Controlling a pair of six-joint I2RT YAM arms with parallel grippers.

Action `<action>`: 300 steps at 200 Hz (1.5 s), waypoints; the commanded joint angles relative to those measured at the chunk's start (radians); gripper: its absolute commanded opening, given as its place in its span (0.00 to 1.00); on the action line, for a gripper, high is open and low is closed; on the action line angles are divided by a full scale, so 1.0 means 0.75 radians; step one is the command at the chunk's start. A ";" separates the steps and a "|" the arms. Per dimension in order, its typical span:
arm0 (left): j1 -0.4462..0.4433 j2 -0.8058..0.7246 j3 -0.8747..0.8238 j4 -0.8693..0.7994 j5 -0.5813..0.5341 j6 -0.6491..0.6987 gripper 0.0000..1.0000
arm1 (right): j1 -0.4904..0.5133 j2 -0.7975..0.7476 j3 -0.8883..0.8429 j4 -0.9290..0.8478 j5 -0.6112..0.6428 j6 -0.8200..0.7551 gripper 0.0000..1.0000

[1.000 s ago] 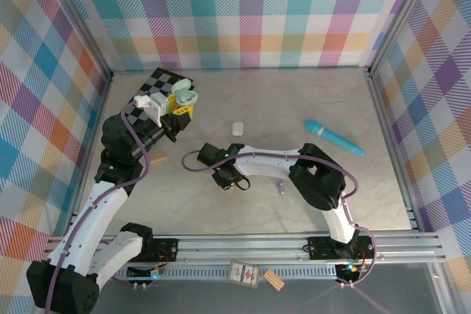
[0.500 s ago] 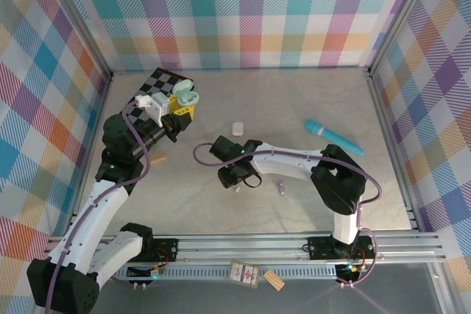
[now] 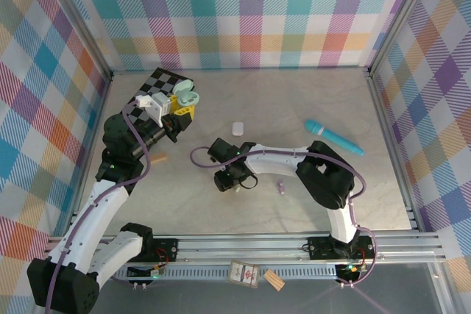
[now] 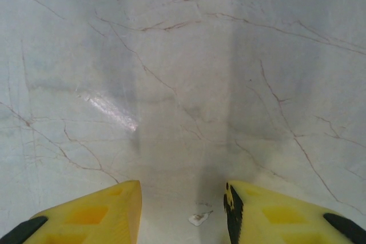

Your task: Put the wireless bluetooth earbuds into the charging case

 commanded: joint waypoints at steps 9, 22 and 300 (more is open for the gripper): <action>0.015 -0.015 -0.022 0.039 0.029 0.005 0.34 | -0.007 -0.079 -0.080 -0.061 -0.028 0.037 0.44; 0.015 -0.014 -0.021 0.041 0.029 0.005 0.34 | -0.006 -0.104 -0.100 -0.071 -0.030 0.051 0.44; 0.031 0.042 -0.011 0.054 -0.009 -0.001 0.34 | 0.198 -0.050 0.083 -0.374 0.372 -0.676 0.40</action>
